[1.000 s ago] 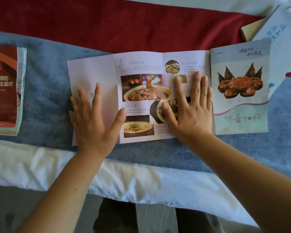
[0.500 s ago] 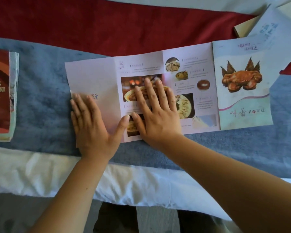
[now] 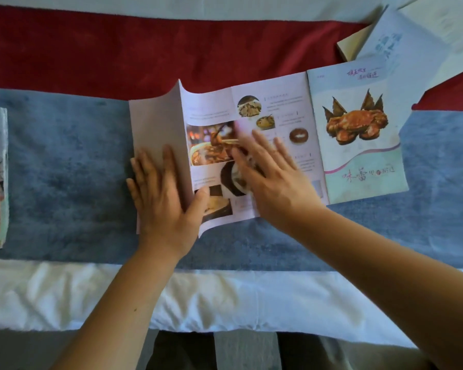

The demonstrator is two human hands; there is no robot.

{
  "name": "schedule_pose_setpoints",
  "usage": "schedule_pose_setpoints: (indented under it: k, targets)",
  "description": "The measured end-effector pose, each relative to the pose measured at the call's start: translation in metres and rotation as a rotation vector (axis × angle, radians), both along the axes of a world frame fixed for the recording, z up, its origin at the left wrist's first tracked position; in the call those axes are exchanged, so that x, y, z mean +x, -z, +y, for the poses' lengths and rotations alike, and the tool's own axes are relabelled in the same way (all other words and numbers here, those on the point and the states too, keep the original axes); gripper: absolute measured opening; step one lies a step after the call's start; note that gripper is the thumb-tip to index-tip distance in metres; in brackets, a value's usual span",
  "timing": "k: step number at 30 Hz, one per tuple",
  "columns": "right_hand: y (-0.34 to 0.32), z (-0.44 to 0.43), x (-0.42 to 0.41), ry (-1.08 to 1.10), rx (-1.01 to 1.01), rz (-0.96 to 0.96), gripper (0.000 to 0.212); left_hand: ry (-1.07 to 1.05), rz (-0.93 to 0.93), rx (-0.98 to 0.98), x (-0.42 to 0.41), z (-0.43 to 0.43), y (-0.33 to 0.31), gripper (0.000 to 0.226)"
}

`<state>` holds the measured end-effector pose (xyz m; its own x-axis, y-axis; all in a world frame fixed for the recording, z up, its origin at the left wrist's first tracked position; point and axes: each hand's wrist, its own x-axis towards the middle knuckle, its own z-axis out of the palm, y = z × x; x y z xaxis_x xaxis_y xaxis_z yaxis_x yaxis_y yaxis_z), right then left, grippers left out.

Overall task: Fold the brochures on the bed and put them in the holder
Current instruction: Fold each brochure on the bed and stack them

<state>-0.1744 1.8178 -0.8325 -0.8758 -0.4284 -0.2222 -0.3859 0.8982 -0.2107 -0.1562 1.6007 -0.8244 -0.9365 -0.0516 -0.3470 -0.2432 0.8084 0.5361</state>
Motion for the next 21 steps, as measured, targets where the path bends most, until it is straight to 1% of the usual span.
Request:
schedule_pose_setpoints:
  k: [1,2,4,6,8,11,14,16,18,19,21]
  targets:
    - [0.0,0.013,0.0,0.054,0.065,0.049,0.066,0.009,0.01,-0.002,-0.001,0.003,0.001,0.097]
    - [-0.001,0.025,-0.001,0.114,0.133,0.074,0.072,0.019,0.02,-0.007,-0.001,0.005,0.002,0.095]
    - [0.0,0.048,-0.002,0.179,0.211,0.03,0.089,0.042,0.031,-0.015,-0.001,0.013,0.003,0.093]
    - [0.007,0.066,0.0,0.172,0.193,-0.002,0.09,0.063,0.036,0.004,-0.002,0.024,0.002,0.092]
    - [0.014,0.072,0.003,0.162,0.154,0.003,0.085,0.084,0.042,0.056,-0.004,0.037,0.0,0.093]
    - [0.02,0.066,0.006,0.206,0.093,0.034,0.081,0.105,0.068,0.127,-0.006,0.059,-0.005,0.094]
    - [0.021,0.065,0.005,0.24,-0.006,0.05,0.07,0.123,0.091,0.172,-0.006,0.081,-0.008,0.096]
    - [0.018,0.07,0.004,0.258,-0.11,0.069,0.063,0.14,0.093,0.189,-0.006,0.096,-0.009,0.097]
    - [0.015,0.077,0.004,0.278,-0.171,0.068,0.061,0.172,0.095,0.177,-0.006,0.11,-0.01,0.098]
    - [0.013,0.082,0.004,0.308,-0.155,0.073,0.063,0.188,0.096,0.165,-0.005,0.117,-0.01,0.099]
    - [0.011,0.096,0.01,0.427,-0.052,0.098,0.07,0.209,0.1,0.138,-0.004,0.128,-0.01,0.1]
